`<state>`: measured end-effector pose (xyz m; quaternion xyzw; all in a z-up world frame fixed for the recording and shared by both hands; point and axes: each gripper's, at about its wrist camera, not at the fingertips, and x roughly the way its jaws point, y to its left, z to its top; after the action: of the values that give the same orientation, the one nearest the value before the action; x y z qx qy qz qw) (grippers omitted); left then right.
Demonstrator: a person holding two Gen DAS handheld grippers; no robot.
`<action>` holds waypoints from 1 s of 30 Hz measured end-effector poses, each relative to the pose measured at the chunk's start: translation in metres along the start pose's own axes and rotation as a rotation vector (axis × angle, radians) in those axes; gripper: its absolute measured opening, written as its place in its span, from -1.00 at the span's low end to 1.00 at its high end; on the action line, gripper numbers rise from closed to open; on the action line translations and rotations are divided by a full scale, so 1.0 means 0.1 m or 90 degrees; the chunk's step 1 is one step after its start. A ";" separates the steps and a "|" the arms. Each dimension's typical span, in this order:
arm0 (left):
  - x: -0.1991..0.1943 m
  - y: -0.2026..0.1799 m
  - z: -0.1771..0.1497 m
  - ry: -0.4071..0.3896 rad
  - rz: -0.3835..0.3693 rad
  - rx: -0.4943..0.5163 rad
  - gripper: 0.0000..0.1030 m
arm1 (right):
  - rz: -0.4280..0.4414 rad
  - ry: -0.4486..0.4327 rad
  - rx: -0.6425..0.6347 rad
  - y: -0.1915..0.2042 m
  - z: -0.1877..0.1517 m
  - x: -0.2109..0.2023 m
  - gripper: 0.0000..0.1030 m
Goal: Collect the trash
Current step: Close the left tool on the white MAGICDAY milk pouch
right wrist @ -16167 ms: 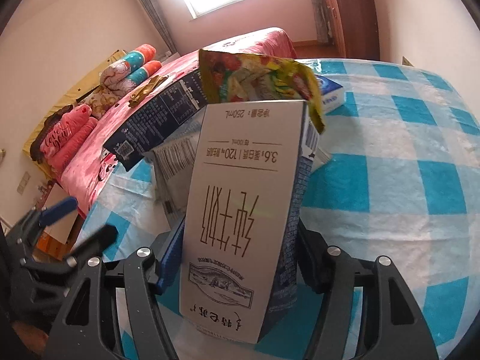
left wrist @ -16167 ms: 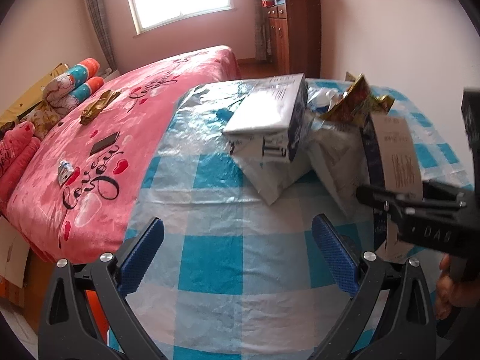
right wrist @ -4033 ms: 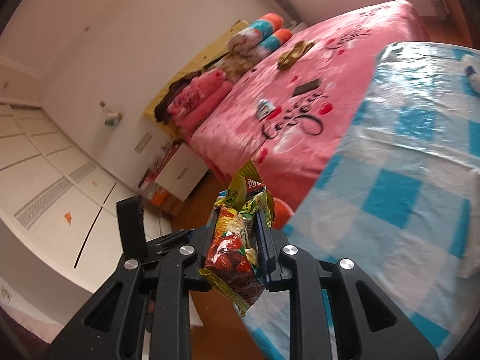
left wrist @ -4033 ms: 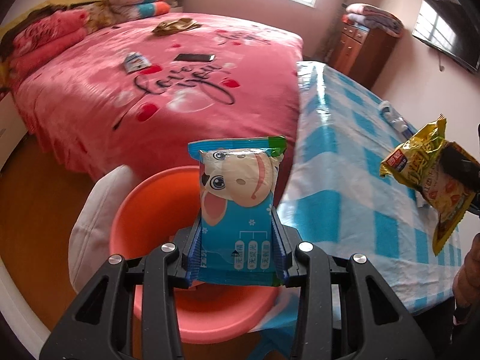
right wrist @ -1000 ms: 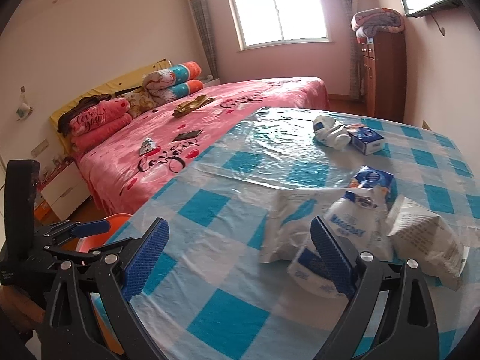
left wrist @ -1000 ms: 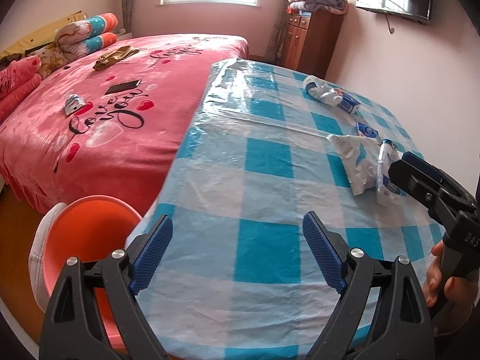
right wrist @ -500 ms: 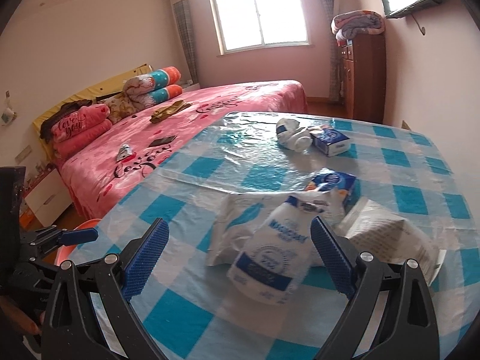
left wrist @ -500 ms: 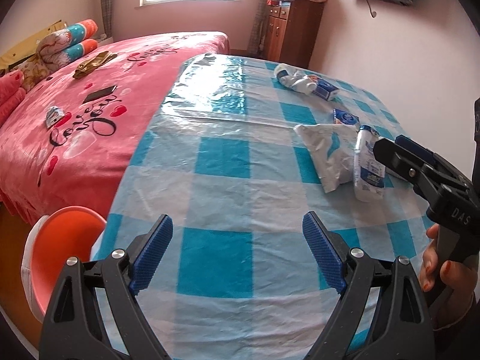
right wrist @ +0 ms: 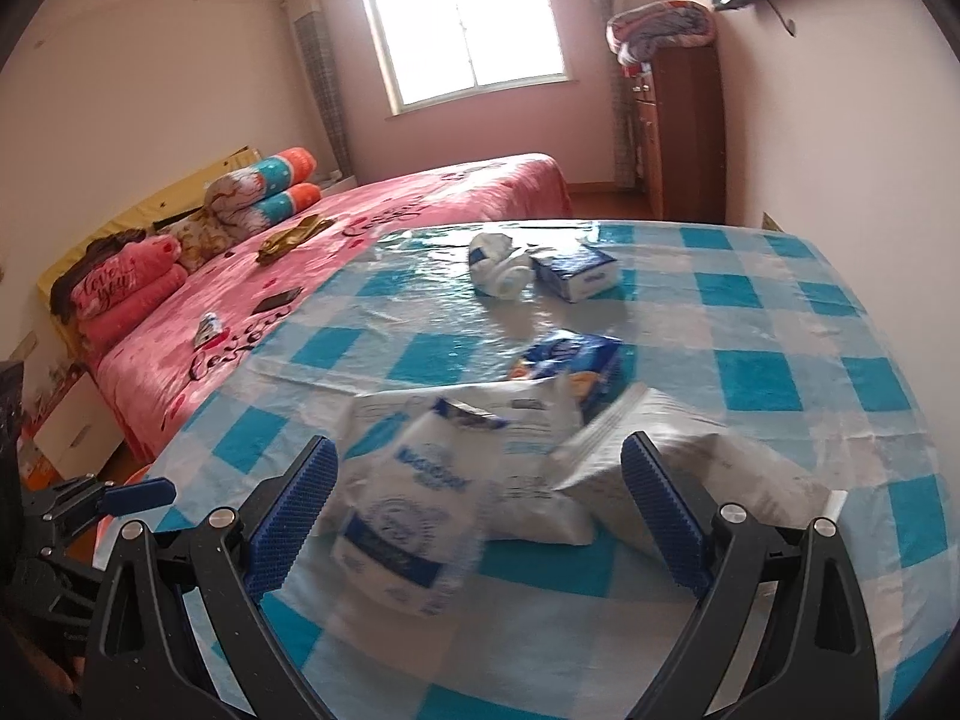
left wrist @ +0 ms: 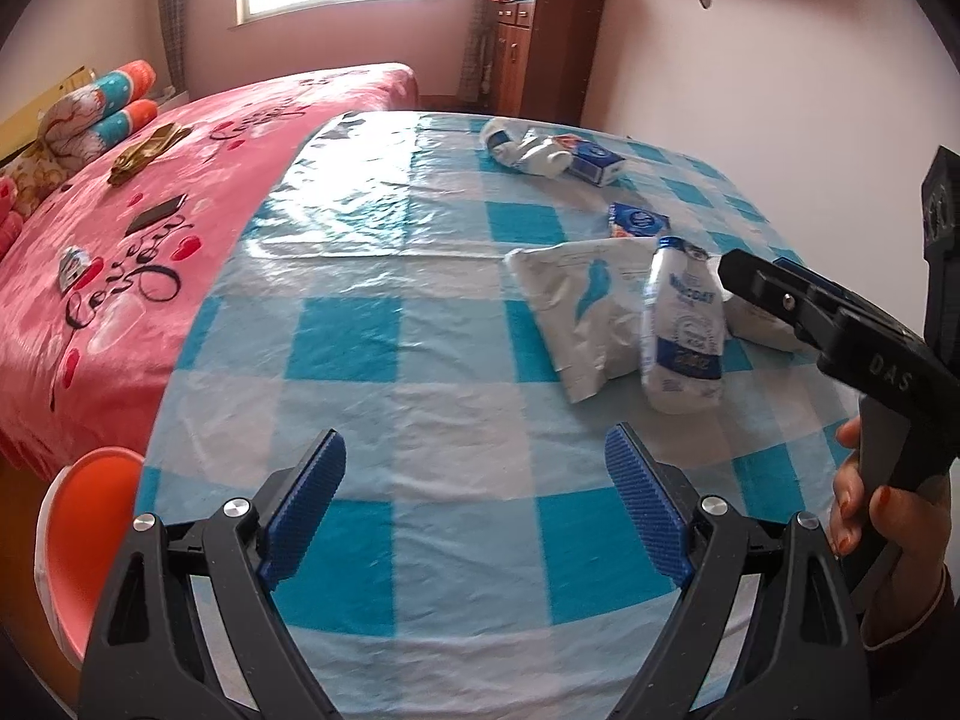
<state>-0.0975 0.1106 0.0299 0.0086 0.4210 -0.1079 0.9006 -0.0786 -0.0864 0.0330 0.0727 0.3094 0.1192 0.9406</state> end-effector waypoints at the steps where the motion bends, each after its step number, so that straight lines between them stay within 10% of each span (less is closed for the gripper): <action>1: 0.01 -0.03 0.01 0.000 -0.002 0.003 0.73 | -0.002 -0.001 0.008 -0.05 0.01 -0.01 0.83; 15: 0.15 -0.54 0.23 0.000 -0.044 0.059 0.73 | -0.021 -0.007 0.222 -1.16 0.04 -0.11 0.83; 30: 0.53 -1.06 0.38 0.030 -0.022 0.108 0.72 | -0.005 0.019 0.211 -1.41 0.03 -0.14 0.83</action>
<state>-0.0567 -0.0073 0.0220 0.0806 0.4314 -0.1585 0.8845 -0.0624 -0.2259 0.0136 0.2240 0.3392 0.0640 0.9114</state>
